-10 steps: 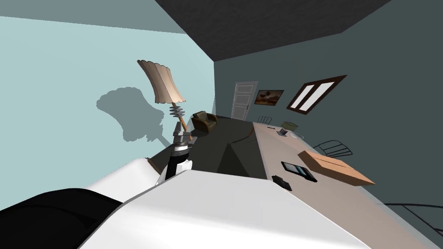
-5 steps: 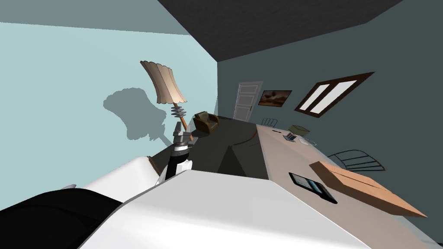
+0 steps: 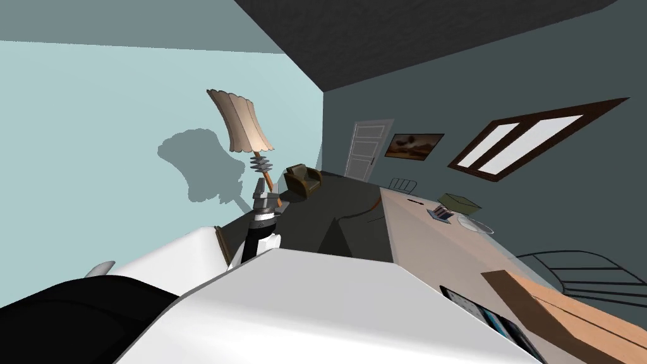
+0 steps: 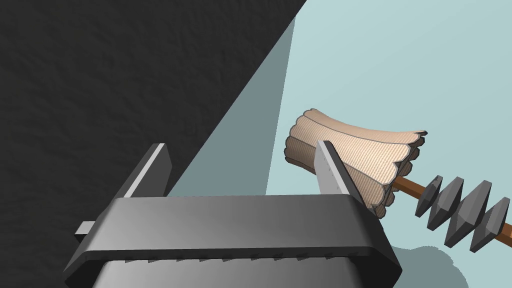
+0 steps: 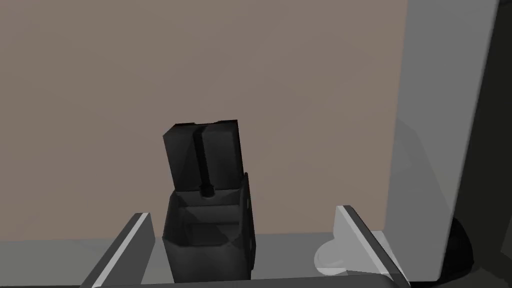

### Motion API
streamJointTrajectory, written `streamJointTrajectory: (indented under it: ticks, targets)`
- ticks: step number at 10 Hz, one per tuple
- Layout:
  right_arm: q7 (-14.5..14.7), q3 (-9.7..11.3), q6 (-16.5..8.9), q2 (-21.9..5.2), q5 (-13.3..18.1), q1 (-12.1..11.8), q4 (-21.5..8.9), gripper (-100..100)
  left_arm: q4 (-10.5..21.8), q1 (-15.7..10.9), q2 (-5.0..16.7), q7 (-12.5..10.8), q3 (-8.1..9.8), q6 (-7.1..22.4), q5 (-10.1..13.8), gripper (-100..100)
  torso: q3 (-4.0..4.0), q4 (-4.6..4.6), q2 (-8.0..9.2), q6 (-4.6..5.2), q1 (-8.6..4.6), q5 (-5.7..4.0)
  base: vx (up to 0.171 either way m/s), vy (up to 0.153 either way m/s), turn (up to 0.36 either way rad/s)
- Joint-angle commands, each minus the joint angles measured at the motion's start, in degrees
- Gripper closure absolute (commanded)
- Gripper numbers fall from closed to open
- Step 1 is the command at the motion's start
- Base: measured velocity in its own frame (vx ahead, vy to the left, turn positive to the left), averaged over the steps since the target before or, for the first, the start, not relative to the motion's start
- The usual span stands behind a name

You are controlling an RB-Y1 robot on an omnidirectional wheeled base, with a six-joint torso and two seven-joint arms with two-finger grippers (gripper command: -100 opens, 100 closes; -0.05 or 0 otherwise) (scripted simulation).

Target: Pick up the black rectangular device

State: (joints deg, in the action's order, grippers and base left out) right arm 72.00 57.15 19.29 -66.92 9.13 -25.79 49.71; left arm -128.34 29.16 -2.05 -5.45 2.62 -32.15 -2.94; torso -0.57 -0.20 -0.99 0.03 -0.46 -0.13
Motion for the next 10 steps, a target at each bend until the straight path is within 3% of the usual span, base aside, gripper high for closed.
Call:
streamJointTrajectory:
  ticks: [1, 3, 6, 7, 8, 9, 10]
  targets:
    - [1.2, 1.6, -0.9, 1.4, 0.2, 0.5, -1.1, -100, 0.0, 0.0, 0.0, 0.0, 0.0, 0.0, 0.0, 0, 0.0, 0.0, 0.0, 0.0, 0.0, 0.0, 0.158, -0.142, 0.074]
    - [1.7, 2.5, -1.4, 2.6, 0.3, 0.8, -1.3, -100, 0.0, 0.0, 0.0, 0.0, 0.0, 0.0, 0.0, 0, 0.19, 0.07, 0.34, 0.02, 0.13, 0.03, 0.103, -0.104, 0.046]
    - [2.1, 4.0, -2.1, 6.8, 0.4, 1.7, -0.7, -100, 0.0, 0.0, 0.0, 0.0, -0.01, 0.0, 0.0, 0, 0.43, 0.16, 0.75, 0.06, 0.49, 0.1, 0.042, -0.045, 0.013]
    - [2.4, 3.3, -1.9, 5.8, 0.3, 0.9, -0.5, -100, 0.0, 0.0, 0.0, 0.0, -0.01, 0.0, 0.0, 0, 0.44, 0.16, 0.77, 0.06, 0.53, 0.12, 0.018, -0.016, 0.003]
    - [2.5, 3.3, -2.0, 5.9, 0.2, 0.9, -0.3, 0, 0.0, 0.0, 0.0, 0.0, -0.02, 0.0, 0.0, 0, 0.47, 0.18, 0.83, 0.05, 0.61, 0.15, 0.0, 0.0, 0.0]
    - [2.2, 3.2, -2.8, 7.6, 0.8, 1.3, -1.1, -100, 0.0, 0.0, 0.0, 0.0, -0.02, 0.0, 0.0, 0, 0.51, 0.19, 0.89, 0.06, 0.66, 0.16, -0.016, -0.034, 0.046]
    - [1.9, 3.2, -3.3, 8.7, 1.1, 1.6, -1.6, -100, 0.0, 0.0, 0.0, 0.0, -0.02, 0.0, 0.0, 0, 0.55, 0.21, 0.96, 0.05, 0.58, 0.14, -0.028, -0.064, 0.069]
